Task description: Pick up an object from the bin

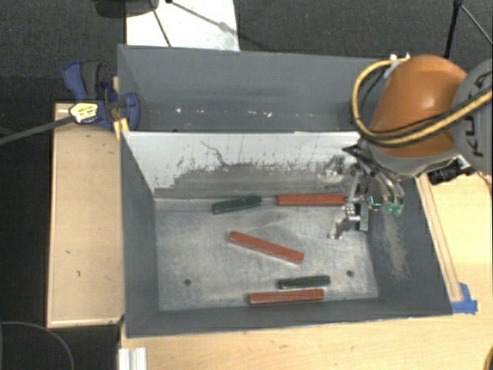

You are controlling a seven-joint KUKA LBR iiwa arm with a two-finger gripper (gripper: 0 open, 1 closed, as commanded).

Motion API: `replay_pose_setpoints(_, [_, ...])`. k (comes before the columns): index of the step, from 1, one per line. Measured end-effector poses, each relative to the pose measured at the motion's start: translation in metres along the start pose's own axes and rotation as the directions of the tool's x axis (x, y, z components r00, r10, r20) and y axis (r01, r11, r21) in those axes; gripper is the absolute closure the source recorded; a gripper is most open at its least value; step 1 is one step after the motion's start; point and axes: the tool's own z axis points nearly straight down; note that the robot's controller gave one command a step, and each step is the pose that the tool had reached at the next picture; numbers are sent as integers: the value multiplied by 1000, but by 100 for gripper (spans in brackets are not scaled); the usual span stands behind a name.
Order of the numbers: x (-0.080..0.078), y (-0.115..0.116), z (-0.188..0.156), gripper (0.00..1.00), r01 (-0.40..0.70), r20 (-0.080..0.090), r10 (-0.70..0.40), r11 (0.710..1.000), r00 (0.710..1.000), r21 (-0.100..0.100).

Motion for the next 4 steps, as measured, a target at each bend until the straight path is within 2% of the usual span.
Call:
replay_pose_setpoints(1, [11, 7, 50, 0, 81, 5, -81, 997, 997, 0])
replay_pose_setpoints(2, [27, 29, 128, 100, 50, 9, -50, 999, 999, 0])
replay_pose_setpoints(3, [27, 29, 128, 100, 51, 9, -51, 999, 999, 0])
replay_pose_setpoints(4, [35, 15, -30, 100, -26, 3, 26, 1000, 1000, 0])
